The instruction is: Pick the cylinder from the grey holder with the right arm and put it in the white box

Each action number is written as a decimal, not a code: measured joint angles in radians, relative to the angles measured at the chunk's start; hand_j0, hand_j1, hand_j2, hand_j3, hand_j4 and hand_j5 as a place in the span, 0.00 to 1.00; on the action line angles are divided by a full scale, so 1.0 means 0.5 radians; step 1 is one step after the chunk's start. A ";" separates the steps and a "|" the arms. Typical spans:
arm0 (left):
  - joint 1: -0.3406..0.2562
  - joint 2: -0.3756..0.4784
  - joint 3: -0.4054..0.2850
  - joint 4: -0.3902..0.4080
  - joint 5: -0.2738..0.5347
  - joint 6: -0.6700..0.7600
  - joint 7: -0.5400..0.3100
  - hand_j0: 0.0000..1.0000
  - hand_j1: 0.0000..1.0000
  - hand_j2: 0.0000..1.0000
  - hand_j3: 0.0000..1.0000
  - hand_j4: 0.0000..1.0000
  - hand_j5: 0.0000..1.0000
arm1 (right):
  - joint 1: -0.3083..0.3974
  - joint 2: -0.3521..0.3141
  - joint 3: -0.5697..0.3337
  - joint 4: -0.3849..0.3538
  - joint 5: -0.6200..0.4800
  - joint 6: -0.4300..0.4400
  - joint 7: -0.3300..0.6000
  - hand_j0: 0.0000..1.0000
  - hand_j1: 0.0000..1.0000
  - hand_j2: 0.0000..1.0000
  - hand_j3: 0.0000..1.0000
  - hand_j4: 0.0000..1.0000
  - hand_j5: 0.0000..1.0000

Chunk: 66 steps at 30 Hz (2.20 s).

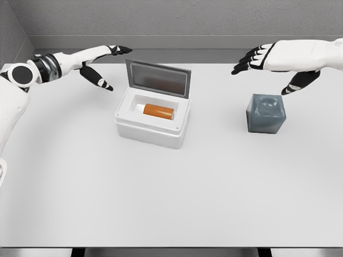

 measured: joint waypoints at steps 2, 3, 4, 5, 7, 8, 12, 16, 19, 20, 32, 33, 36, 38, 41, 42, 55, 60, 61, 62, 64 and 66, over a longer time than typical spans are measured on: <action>0.012 0.008 -0.009 -0.036 -0.002 0.000 0.000 1.00 1.00 1.00 1.00 1.00 1.00 | 0.000 0.004 -0.001 0.009 -0.001 0.000 0.000 1.00 1.00 1.00 1.00 1.00 1.00; 0.018 0.011 -0.013 -0.054 -0.002 0.000 0.000 1.00 1.00 1.00 1.00 1.00 1.00 | 0.000 0.006 0.000 0.013 -0.002 0.000 0.000 1.00 1.00 1.00 1.00 1.00 1.00; 0.025 0.015 -0.016 -0.074 -0.003 0.000 0.000 1.00 1.00 1.00 1.00 1.00 1.00 | 0.000 0.008 0.000 0.019 -0.002 0.000 0.000 1.00 1.00 1.00 1.00 1.00 1.00; 0.028 0.019 -0.019 -0.097 -0.003 0.000 0.000 1.00 1.00 1.00 1.00 1.00 1.00 | 0.000 0.011 0.000 0.024 -0.002 0.000 0.000 1.00 1.00 1.00 1.00 1.00 1.00; 0.049 0.032 -0.026 -0.139 -0.006 0.000 0.000 1.00 1.00 1.00 1.00 1.00 1.00 | -0.003 0.015 0.001 0.029 -0.002 0.000 0.000 1.00 1.00 1.00 1.00 1.00 1.00; 0.049 0.041 -0.034 -0.161 -0.006 0.000 0.000 1.00 1.00 1.00 1.00 1.00 1.00 | -0.003 0.017 0.001 0.032 -0.002 0.000 0.000 1.00 1.00 1.00 1.00 1.00 1.00; 0.055 0.063 -0.051 -0.215 -0.006 0.000 0.000 1.00 1.00 1.00 1.00 1.00 1.00 | -0.003 0.034 0.007 0.071 -0.003 0.000 0.000 1.00 1.00 1.00 1.00 1.00 1.00; 0.092 0.093 -0.055 -0.262 -0.005 -0.001 0.000 1.00 1.00 1.00 1.00 1.00 1.00 | -0.003 0.048 0.012 0.105 -0.003 0.000 0.000 1.00 1.00 1.00 1.00 1.00 1.00; 0.101 0.124 -0.057 -0.307 -0.001 0.000 0.000 1.00 1.00 1.00 1.00 1.00 1.00 | -0.003 0.052 0.013 0.113 -0.003 0.000 0.000 1.00 1.00 1.00 1.00 1.00 1.00; 0.120 0.135 -0.059 -0.326 0.000 0.000 0.000 1.00 1.00 1.00 1.00 1.00 1.00 | -0.003 0.052 0.014 0.114 -0.003 0.000 0.000 1.00 1.00 1.00 1.00 1.00 1.00; 0.184 0.218 -0.060 -0.508 0.007 0.000 0.000 1.00 1.00 1.00 1.00 1.00 1.00 | -0.006 0.054 0.017 0.117 -0.003 0.000 0.000 1.00 1.00 1.00 1.00 1.00 1.00; 0.187 0.225 -0.060 -0.518 0.008 0.000 0.000 1.00 1.00 1.00 1.00 1.00 1.00 | -0.006 0.054 0.018 0.117 -0.003 0.000 0.000 1.00 1.00 1.00 1.00 1.00 1.00; 0.206 0.241 -0.059 -0.549 0.009 0.000 0.000 1.00 1.00 1.00 1.00 1.00 1.00 | -0.006 0.066 0.021 0.119 -0.002 0.000 0.000 1.00 1.00 1.00 1.00 1.00 1.00; 0.215 0.256 -0.058 -0.576 0.010 0.000 0.000 1.00 1.00 1.00 1.00 1.00 1.00 | -0.006 0.088 0.023 0.121 -0.003 0.000 0.000 1.00 1.00 1.00 1.00 1.00 1.00; 0.230 0.271 -0.056 -0.622 0.012 0.000 0.000 1.00 1.00 1.00 1.00 1.00 1.00 | -0.006 0.103 0.024 0.122 -0.003 0.000 0.000 1.00 1.00 1.00 1.00 1.00 1.00; 0.233 0.274 -0.056 -0.635 0.012 0.000 0.000 1.00 1.00 1.00 1.00 1.00 1.00 | -0.006 0.106 0.024 0.125 -0.003 0.000 0.000 1.00 1.00 1.00 1.00 1.00 1.00; 0.264 0.351 -0.040 -0.777 0.051 0.000 0.000 1.00 1.00 1.00 1.00 1.00 1.00 | -0.003 0.112 0.027 0.143 0.001 0.000 0.003 1.00 1.00 1.00 1.00 1.00 1.00; 0.273 0.370 -0.042 -0.862 0.058 0.000 0.000 1.00 1.00 1.00 1.00 1.00 1.00 | -0.003 0.113 0.027 0.146 0.000 0.000 0.003 1.00 1.00 1.00 1.00 1.00 1.00; 0.273 0.378 -0.045 -0.875 0.062 0.000 0.000 1.00 1.00 1.00 1.00 1.00 1.00 | -0.003 0.114 0.027 0.147 0.000 0.000 0.003 1.00 1.00 1.00 1.00 1.00 1.00; 0.276 0.387 -0.047 -0.885 0.066 0.000 0.000 1.00 1.00 1.00 1.00 1.00 1.00 | -0.003 0.114 0.027 0.149 0.000 0.000 0.003 1.00 1.00 1.00 1.00 1.00 1.00; 0.298 0.407 -0.051 -0.912 0.075 0.000 0.000 1.00 1.00 1.00 1.00 1.00 1.00 | -0.003 0.115 0.028 0.157 0.000 0.000 0.003 1.00 1.00 1.00 1.00 1.00 1.00; 0.301 0.421 -0.053 -0.938 0.077 0.000 0.000 1.00 1.00 1.00 1.00 1.00 1.00 | -0.003 0.115 0.030 0.162 0.000 0.000 0.003 1.00 1.00 1.00 1.00 1.00 1.00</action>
